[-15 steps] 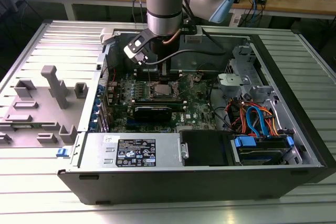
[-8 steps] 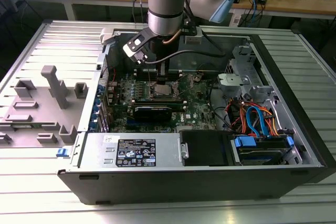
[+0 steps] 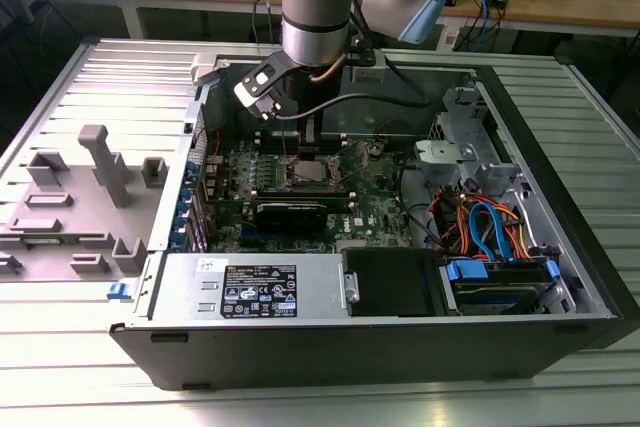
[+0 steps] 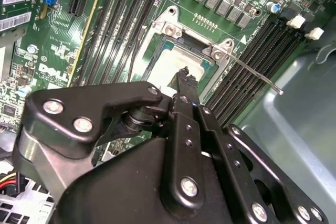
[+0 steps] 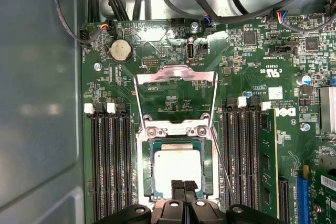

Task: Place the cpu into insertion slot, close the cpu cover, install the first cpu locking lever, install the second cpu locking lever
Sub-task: 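Close the cpu cover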

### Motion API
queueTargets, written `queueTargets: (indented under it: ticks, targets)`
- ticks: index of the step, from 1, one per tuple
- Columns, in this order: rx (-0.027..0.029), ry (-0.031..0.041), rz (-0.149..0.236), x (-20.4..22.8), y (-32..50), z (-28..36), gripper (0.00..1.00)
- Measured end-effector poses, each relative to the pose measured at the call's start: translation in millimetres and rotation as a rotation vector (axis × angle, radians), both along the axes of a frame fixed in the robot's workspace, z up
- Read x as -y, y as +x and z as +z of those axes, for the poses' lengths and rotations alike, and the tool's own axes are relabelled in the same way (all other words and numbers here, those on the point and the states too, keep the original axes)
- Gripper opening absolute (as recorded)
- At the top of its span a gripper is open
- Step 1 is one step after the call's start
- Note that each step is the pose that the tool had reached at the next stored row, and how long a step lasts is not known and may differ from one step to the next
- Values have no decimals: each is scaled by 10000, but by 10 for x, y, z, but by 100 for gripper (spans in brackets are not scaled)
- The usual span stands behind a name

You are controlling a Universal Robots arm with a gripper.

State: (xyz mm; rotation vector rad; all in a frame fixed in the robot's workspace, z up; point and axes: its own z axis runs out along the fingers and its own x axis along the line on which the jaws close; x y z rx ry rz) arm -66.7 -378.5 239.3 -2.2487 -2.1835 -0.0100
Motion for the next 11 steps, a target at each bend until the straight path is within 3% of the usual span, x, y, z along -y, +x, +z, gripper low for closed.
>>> queueTargets:
  ticks: [11]
  targets:
    - [0,0,146,0,0,1,11]
